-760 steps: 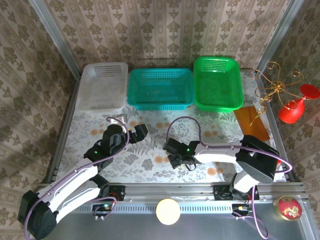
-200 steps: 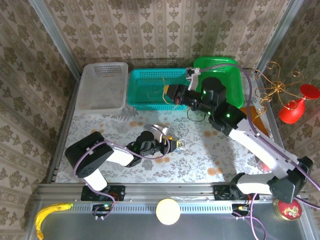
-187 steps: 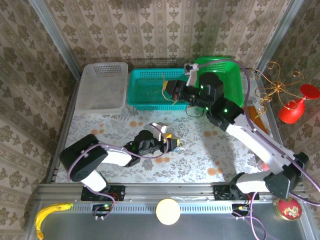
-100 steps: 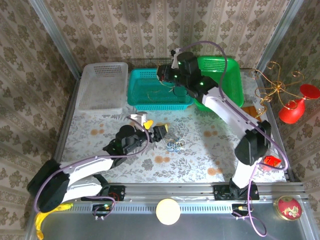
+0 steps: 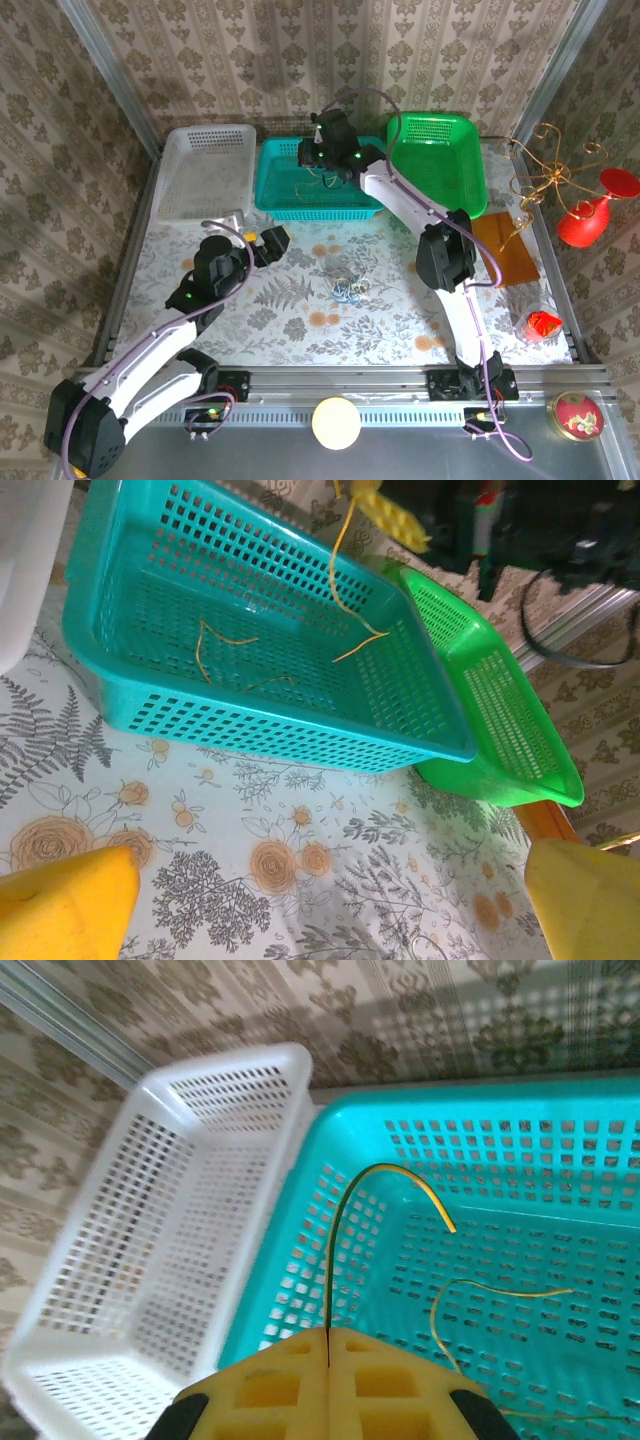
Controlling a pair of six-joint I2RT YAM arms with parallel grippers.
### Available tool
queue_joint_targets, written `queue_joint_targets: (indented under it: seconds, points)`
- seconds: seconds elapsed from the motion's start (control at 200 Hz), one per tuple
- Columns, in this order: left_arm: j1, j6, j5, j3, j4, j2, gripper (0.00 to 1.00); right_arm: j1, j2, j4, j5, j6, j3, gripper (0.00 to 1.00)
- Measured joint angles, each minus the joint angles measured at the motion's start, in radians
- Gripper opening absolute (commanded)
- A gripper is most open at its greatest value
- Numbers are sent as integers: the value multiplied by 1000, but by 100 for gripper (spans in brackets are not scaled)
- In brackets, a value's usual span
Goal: Untangle the cables
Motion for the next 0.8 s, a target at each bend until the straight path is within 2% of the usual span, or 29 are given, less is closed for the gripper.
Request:
queue_joint_targets:
  seconds: [0.08, 0.14, 0.29, 0.375, 0.715, 0.8]
  points:
    - [11, 0, 26, 14, -22, 12, 100, -3, 47, -17, 6, -9, 20, 41]
    - [14, 0, 44, 24, -38, 23, 100, -7, 71, -33, 6, -18, 23, 52]
    - [14, 0, 78, 42, -67, 38, 100, -15, 75, -85, -3, -35, 21, 53]
    - [15, 0, 89, 49, -73, 42, 100, -16, 12, -85, -13, -45, -50, 53]
    - [26, 5, 136, 50, -109, 110, 100, 19, -610, 5, -52, -31, -658, 53]
    - [25, 5, 153, 50, -111, 119, 100, 21, -726, 39, -55, -10, -809, 53]
